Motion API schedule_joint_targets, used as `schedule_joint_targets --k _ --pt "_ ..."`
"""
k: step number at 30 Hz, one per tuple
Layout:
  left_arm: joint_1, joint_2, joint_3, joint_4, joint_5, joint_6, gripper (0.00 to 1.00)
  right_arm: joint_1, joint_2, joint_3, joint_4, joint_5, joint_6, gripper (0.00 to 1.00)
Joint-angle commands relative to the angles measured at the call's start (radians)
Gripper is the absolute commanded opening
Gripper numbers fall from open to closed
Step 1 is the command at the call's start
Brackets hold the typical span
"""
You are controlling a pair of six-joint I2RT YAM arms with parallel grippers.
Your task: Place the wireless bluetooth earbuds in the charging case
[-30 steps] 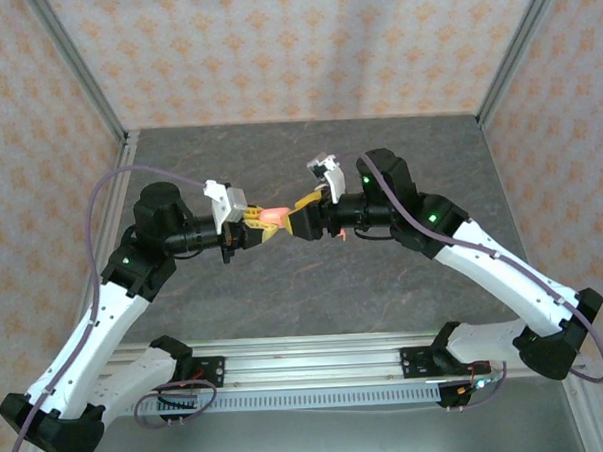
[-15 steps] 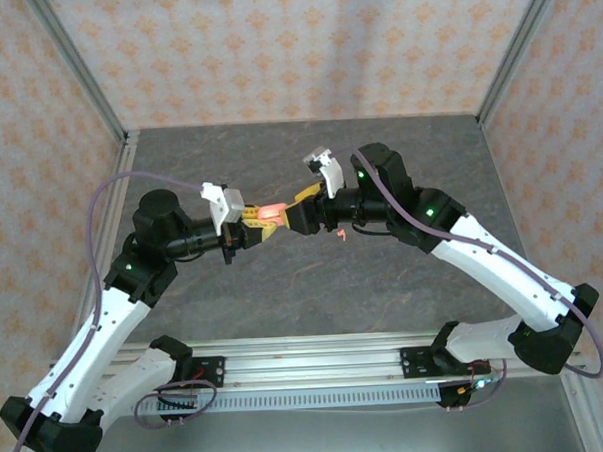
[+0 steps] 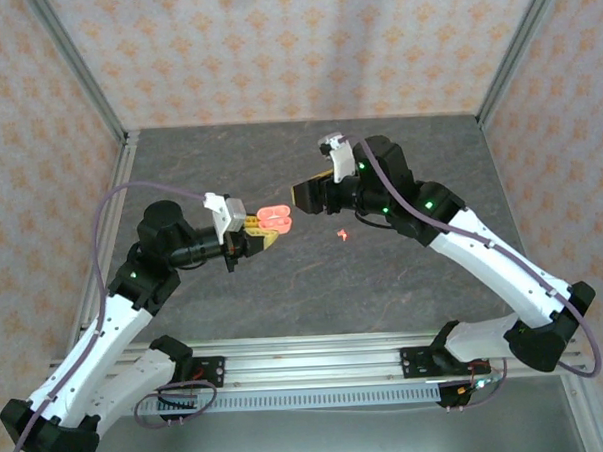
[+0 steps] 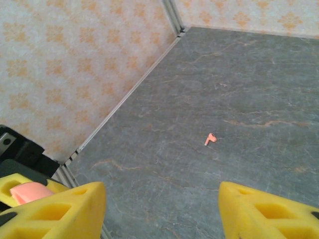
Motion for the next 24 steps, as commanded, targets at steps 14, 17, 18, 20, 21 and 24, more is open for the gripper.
schedule_joint_targets --k 14,17,18,20,21,24 --pt "0.023 -0.161 0.001 -0.226 -0.199 0.102 0.00 -0.107 0.343 0.124 -0.139 0.102 0.323 0.56" --pt "0.025 -0.190 -0.002 -0.241 -0.213 0.102 0.00 -0.070 0.503 0.246 -0.168 0.120 0.306 0.54" --pt "0.025 -0.198 -0.002 -0.248 -0.218 0.102 0.00 -0.059 0.562 0.299 -0.187 0.133 0.309 0.54" --pt "0.025 -0.209 -0.001 -0.258 -0.222 0.101 0.00 -0.043 0.680 0.409 -0.231 0.142 0.334 0.54" --pt "0.025 -0.214 -0.002 -0.262 -0.223 0.104 0.00 -0.035 0.746 0.473 -0.257 0.140 0.345 0.54" --pt "0.026 -0.223 -0.001 -0.279 -0.225 0.105 0.00 -0.001 0.933 0.688 -0.350 0.154 0.359 0.54"
